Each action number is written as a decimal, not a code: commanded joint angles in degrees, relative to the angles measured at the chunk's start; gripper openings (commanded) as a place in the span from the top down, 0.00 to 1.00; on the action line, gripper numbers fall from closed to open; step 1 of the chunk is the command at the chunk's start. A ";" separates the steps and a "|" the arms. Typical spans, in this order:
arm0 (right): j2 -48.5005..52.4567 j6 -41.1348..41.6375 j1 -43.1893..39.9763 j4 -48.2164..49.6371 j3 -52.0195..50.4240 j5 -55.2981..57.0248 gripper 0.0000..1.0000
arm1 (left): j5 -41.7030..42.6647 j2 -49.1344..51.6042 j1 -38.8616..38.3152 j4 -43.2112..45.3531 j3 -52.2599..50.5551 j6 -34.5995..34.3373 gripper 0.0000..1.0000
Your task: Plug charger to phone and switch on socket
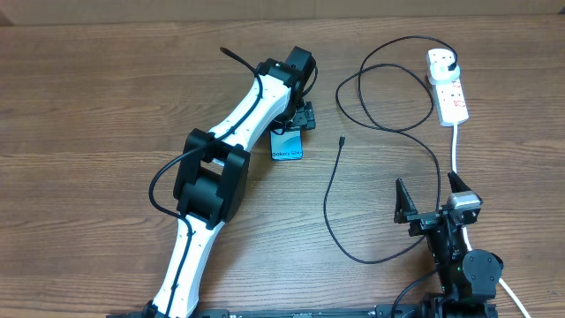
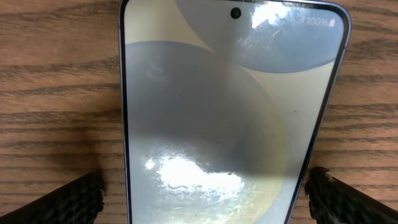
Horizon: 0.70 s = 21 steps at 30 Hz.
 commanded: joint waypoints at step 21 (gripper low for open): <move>-0.68 0.15 0.26 0.22 -0.57 -0.26 0.00 | -2.05 1.60 -0.68 -0.13 -0.33 -1.11 0.02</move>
